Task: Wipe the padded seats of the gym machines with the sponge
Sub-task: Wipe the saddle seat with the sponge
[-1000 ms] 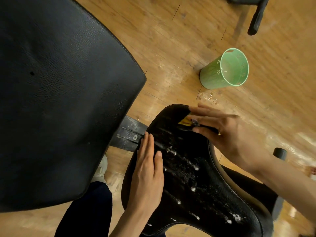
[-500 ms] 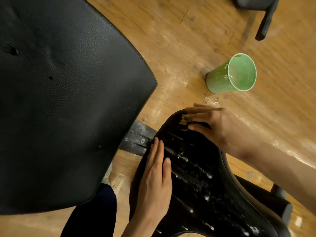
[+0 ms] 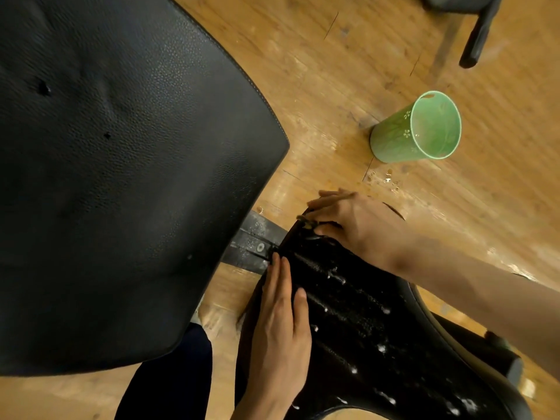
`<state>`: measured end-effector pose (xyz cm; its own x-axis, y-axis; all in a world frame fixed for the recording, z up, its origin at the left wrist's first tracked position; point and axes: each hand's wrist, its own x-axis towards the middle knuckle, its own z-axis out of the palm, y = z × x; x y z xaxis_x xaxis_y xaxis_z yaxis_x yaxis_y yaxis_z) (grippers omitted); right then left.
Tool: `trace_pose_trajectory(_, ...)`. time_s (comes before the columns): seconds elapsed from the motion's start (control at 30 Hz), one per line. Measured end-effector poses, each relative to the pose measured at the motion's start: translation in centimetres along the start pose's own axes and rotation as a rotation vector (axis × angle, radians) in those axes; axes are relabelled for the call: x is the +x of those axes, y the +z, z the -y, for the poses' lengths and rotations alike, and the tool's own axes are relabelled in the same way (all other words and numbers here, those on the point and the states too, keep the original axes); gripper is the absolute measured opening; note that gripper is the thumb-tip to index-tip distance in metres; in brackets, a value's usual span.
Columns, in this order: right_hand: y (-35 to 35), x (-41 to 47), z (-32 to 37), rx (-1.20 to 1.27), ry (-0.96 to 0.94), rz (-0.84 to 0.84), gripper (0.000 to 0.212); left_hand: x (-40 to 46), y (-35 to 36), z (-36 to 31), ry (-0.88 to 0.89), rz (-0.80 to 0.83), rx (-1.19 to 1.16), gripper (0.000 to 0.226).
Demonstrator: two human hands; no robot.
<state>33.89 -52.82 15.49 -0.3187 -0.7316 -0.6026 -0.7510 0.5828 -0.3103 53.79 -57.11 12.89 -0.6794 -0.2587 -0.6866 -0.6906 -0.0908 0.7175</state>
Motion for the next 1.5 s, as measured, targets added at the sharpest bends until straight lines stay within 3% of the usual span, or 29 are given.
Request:
trace_pose_trajectory(0.13, 2.6, 6.0, 1.3, -0.148, 0.154, 0.176, 0.027, -0.2, -0.1, 0.4, -0.020, -0.038, -0.023, 0.055)
trace_pose_trajectory(0.3, 0.0, -2.1, 1.2, -0.005, -0.078, 0.067, 0.030, -0.5, 0.3, 0.6, -0.035, -0.041, -0.001, 0.056)
trace_pose_trajectory(0.37, -0.5, -4.1, 0.9, 0.039, -0.087, 0.027, 0.031, -0.5, 0.2, 0.6, -0.031, -0.035, -0.015, 0.056)
trace_pose_trajectory(0.57, 4.1, 4.6, 3.5, -0.116, 0.053, 0.220, 0.031, -0.7, 0.0, 0.8, 0.017, -0.040, 0.036, 0.059)
trace_pose_trajectory(0.73, 1.2, -0.9, 2.6, -0.026, -0.061, 0.187, 0.034, -0.6, -0.2, 1.1, 0.038, -0.012, 0.059, 0.058)
trace_pose_trajectory(0.9, 1.1, 0.8, 2.0, -0.013, 0.123, 0.120, 0.037, -0.6, -0.8, 1.1, 0.040, 0.044, 0.037, 0.057)
trace_pose_trajectory(1.1, 1.7, -5.6, 2.9, 0.048, -0.030, 0.154, 0.039, -0.5, -1.4, 1.4, 0.078, 0.094, 0.055, 0.057)
trace_pose_trajectory(1.27, -0.6, -1.8, 1.8, 0.007, 0.106, 0.018, 0.028, -0.4, -1.3, 1.8, 0.082, 0.103, 0.032, 0.057)
trace_pose_trajectory(1.4, -0.1, -6.0, 4.0, -0.037, 0.088, 0.123, 0.038, -0.3, -1.4, 2.1, 0.108, 0.094, 0.085, 0.057)
trace_pose_trajectory(1.5, 0.6, -9.1, 5.1, -0.003, 0.043, 0.095, 0.040, -0.3, -1.3, 2.1, 0.125, 0.080, 0.063, 0.057)
